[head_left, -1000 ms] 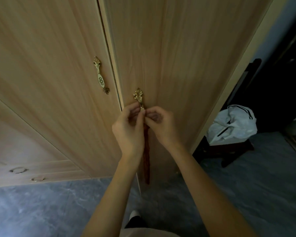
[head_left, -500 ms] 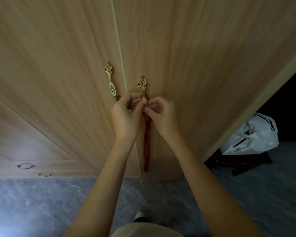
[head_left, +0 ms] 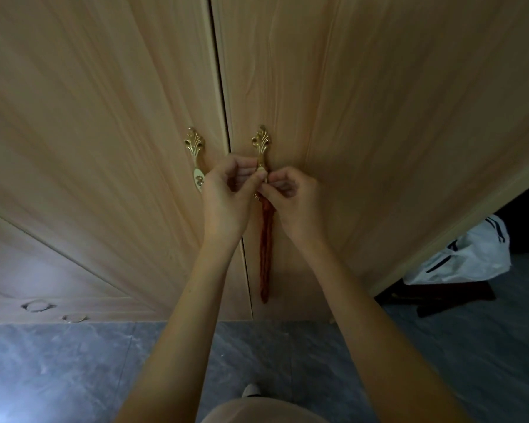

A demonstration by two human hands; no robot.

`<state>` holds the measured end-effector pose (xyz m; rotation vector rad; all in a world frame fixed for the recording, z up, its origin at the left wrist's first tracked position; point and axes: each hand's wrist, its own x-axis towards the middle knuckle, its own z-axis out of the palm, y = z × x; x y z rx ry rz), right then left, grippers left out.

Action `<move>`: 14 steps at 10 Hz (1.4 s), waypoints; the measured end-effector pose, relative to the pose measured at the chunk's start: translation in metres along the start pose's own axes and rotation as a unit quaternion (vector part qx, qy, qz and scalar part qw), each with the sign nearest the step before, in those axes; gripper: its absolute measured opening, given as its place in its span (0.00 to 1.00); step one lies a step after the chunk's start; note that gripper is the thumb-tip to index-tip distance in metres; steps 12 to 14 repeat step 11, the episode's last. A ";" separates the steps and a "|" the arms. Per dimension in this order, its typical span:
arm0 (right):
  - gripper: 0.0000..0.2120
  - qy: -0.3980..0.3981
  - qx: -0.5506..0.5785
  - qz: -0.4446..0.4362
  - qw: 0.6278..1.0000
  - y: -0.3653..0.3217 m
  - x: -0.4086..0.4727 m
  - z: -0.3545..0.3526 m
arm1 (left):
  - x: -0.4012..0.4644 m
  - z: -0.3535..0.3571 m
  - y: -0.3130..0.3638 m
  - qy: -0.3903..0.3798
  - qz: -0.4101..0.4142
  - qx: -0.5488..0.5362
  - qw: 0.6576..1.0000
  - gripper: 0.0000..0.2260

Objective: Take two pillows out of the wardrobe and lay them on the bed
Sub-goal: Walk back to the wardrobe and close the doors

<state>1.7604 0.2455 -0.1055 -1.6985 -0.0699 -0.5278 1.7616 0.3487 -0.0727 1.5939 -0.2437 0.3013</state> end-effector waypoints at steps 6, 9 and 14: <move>0.08 0.018 -0.007 -0.027 0.999 0.003 -0.003 0.000 | 0.004 -0.004 -0.005 -0.033 -0.011 -0.028 0.999 0.12; 0.08 -0.003 -0.013 -0.036 0.999 0.006 -0.007 -0.008 | -0.002 -0.004 -0.003 -0.014 0.001 -0.024 1.000 0.08; 0.05 -0.058 -0.001 -0.050 0.997 0.002 0.000 -0.024 | -0.015 -0.009 0.002 0.014 0.005 -0.025 1.000 0.05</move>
